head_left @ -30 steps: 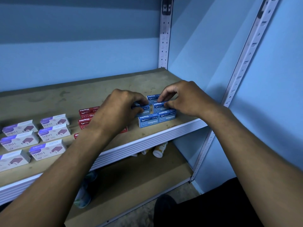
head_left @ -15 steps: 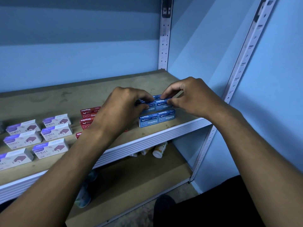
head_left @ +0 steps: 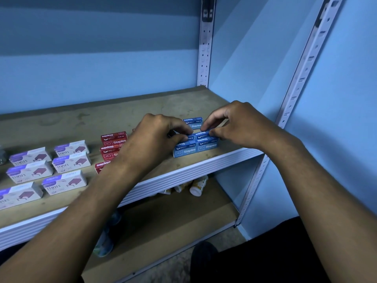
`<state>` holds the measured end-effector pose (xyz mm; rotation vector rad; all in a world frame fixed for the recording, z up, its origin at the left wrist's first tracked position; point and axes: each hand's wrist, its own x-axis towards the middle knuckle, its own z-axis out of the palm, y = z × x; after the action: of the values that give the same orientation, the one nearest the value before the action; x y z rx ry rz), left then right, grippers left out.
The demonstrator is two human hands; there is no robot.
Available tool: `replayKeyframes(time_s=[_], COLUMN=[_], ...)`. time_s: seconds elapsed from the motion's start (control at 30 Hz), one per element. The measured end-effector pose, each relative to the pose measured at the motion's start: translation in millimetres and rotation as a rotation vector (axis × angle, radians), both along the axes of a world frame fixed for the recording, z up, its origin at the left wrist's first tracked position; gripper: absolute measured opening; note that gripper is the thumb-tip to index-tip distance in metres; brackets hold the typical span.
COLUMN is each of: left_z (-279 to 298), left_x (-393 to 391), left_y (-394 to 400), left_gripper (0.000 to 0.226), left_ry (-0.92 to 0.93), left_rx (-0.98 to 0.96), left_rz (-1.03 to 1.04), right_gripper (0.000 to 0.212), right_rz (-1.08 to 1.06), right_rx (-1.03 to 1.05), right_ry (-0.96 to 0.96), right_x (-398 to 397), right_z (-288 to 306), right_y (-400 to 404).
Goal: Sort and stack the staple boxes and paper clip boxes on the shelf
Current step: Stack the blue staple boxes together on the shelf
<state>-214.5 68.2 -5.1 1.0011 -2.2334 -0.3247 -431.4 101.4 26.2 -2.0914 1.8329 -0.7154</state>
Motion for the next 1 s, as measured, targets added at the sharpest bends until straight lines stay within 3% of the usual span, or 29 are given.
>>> replayKeyframes(time_s=[0.43, 0.63, 1.0], left_z=[2.3, 3.6, 1.7], left_x=[2.7, 3.7, -2.3], left_y=[-0.3, 3.5, 3.6], left_gripper=[0.017, 0.040, 0.040], left_ry=[0.026, -0.020, -0.118], left_rx=[0.076, 0.064, 0.009], left_rz=[0.012, -0.023, -0.014], right_gripper=[0.014, 0.037, 0.031], right_rz=[0.001, 0.044, 0.081], right_rx=[0.107, 0.167, 0.113], right_ry=[0.012, 0.021, 0.077], right_x=[0.2, -2.6, -2.2], right_z=[1.7, 0.2, -3.4], right_y=[1.8, 4.4, -3.6])
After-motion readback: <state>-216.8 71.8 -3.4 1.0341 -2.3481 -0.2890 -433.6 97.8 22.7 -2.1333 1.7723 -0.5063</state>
